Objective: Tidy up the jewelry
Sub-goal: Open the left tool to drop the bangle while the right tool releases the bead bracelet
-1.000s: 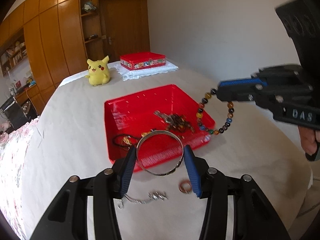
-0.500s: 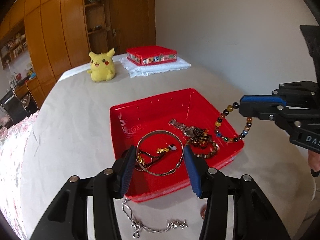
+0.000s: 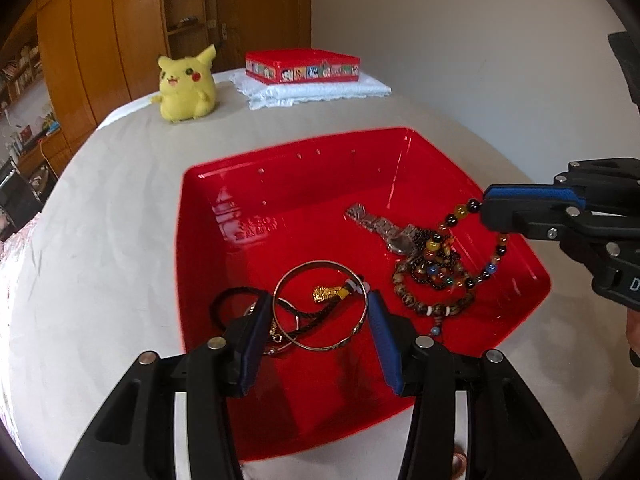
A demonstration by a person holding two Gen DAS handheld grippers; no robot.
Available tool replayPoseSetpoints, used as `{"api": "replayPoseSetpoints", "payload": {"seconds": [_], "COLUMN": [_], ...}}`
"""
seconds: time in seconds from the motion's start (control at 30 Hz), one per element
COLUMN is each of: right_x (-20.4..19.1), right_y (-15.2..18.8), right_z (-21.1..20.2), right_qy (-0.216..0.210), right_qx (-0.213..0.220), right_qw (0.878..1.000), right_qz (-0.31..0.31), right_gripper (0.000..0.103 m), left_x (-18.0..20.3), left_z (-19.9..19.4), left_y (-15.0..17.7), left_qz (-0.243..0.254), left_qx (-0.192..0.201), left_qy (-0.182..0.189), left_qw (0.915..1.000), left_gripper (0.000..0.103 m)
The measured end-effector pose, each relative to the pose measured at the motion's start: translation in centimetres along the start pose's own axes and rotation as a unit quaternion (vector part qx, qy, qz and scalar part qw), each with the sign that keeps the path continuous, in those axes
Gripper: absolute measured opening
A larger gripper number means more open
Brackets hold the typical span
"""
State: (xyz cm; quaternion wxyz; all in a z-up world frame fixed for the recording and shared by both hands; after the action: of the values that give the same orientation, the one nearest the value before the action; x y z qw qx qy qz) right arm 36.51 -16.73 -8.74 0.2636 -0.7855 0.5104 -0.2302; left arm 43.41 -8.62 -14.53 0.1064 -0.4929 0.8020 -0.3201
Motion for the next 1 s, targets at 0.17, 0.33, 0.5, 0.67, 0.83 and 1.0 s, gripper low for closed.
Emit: {"api": "replayPoseSetpoints", "payload": {"seconds": [0.17,0.33,0.5,0.67,0.83,1.0], "right_x": [-0.2,-0.4,-0.9,-0.8,-0.6,0.0], "right_y": [0.8,1.4,2.3,2.8,3.3,3.4], "right_z": [1.8,3.5,4.6,4.9,4.4,3.6], "right_qy": [-0.006,-0.011,-0.017,-0.015,-0.012,-0.012], "right_qx": [-0.011,-0.022,-0.034,-0.037,-0.036,-0.030], "right_qw": [1.000,1.000,0.999,0.999,0.999,0.999], "right_qz": [0.002,0.003,0.001,0.008,0.010,0.019], "right_gripper": [0.006,0.006,0.007,0.032,0.035,0.037], "left_x": [0.0,0.2,0.2,0.0,0.4,0.3], "left_z": [1.0,1.3,2.1,2.4,2.2,1.7], "left_y": [0.2,0.6,0.7,0.8,0.7,1.0], "left_qz": [0.003,0.008,0.006,-0.001,0.007,0.003], "left_qx": [-0.005,-0.006,-0.012,-0.012,-0.010,-0.005], "left_qy": [0.000,-0.002,0.000,0.004,0.000,-0.004], "left_qw": [1.0000,0.9999,0.9999,0.9999,0.9999,1.0000], "left_gripper": [0.049,0.049,0.049,0.052,0.067,0.071]}}
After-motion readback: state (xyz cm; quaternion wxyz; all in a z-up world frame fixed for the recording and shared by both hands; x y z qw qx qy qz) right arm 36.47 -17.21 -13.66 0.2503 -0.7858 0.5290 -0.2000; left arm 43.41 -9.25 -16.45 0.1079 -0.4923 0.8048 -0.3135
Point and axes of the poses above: each gripper's, at about its wrist camera, not at the fingertips, and z roughly the way its jaws point, x to its right, y to its underside, the point moved 8 cm from there along z, roughly the way its jaws point, and after that the axes turned 10 degrees about y, right-handed, at the moved point
